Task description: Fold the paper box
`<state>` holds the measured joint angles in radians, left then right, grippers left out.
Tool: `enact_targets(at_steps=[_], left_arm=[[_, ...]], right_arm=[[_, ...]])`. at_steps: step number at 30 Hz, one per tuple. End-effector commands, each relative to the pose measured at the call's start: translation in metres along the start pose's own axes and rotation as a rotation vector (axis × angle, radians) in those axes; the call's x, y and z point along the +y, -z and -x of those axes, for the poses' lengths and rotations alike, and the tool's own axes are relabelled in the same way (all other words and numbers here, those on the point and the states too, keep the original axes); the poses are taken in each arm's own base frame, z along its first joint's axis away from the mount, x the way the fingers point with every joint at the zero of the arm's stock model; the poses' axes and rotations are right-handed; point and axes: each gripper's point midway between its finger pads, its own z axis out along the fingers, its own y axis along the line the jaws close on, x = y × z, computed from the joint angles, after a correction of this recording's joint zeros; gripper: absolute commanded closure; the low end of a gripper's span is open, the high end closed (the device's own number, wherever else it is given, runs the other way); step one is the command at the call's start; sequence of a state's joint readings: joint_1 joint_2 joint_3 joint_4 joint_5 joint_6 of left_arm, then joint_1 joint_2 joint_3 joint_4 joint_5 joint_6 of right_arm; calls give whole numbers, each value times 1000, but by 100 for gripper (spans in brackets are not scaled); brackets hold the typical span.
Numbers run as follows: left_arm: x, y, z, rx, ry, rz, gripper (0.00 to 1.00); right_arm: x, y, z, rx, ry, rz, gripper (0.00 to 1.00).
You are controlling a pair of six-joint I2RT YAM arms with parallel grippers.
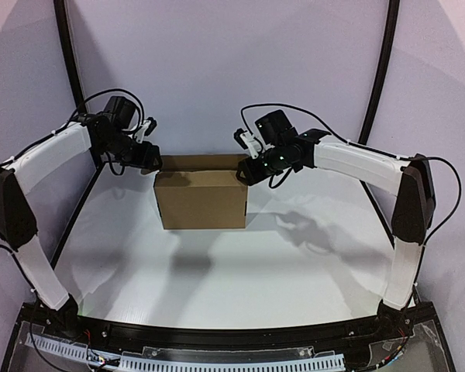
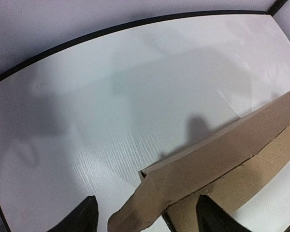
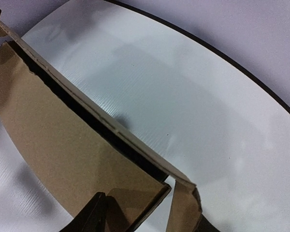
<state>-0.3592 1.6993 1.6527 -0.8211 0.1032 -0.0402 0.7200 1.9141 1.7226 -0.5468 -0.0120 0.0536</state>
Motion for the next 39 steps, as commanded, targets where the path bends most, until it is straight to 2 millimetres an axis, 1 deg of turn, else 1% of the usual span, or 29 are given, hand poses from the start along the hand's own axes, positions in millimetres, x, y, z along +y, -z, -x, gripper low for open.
enact_targets(at_steps=[1, 2, 3, 4, 5, 6, 7, 9, 10, 14, 17, 18, 22, 27, 29, 32, 35, 37, 39], left_arm=[[-8, 5, 5, 11, -64, -51, 40], [-8, 4, 5, 11, -64, -54, 45], [-10, 3, 6, 8, -59, -63, 52], [-11, 2, 6, 7, -50, -70, 54], [-13, 2, 6, 9, -43, -79, 64], [-12, 2, 6, 11, -42, -79, 64], [-13, 1, 6, 13, -40, -81, 73], [-11, 2, 4, 23, -8, -69, 78], [-10, 2, 3, 27, 4, -63, 79], [-10, 4, 4, 33, 56, -61, 90], [-8, 5, 5, 38, 117, -48, 95], [-8, 6, 5, 39, 144, -45, 97], [-8, 5, 5, 53, 206, -43, 98], [-5, -2, -4, 79, 286, -20, 99], [-1, -4, -4, 85, 350, 4, 99], [5, -4, -3, 75, 429, 46, 99], [11, -3, -3, 69, 463, 82, 99], [11, -3, -5, 74, 479, 87, 99], [6, -3, -5, 76, 461, 96, 99]], right_arm=[[4, -7, -7, 42, 14, 20, 51], [4, -7, -7, 44, 14, 21, 51], [4, -7, -6, 44, 11, 19, 51], [4, -7, -5, 43, 9, 19, 51], [3, -7, -5, 42, 8, 16, 52], [3, -7, -4, 42, 7, 14, 52], [2, -8, -5, 47, 5, 7, 52], [0, -7, -4, 49, 1, -5, 52], [0, -7, -3, 48, -1, -5, 53], [1, -6, -1, 44, -10, -4, 54], [4, -6, 0, 42, -11, -1, 53], [1, -6, 0, 42, -6, -28, 54], [0, -5, 1, 45, 6, -55, 53], [-1, -5, 1, 46, -7, -77, 54], [-2, -5, 0, 49, -10, -94, 54], [1, -4, 1, 44, -17, -88, 53], [1, -1, 5, 32, -31, -94, 52], [-2, 1, 7, 26, -44, -111, 52], [-1, 3, 9, 20, -47, -105, 52]])
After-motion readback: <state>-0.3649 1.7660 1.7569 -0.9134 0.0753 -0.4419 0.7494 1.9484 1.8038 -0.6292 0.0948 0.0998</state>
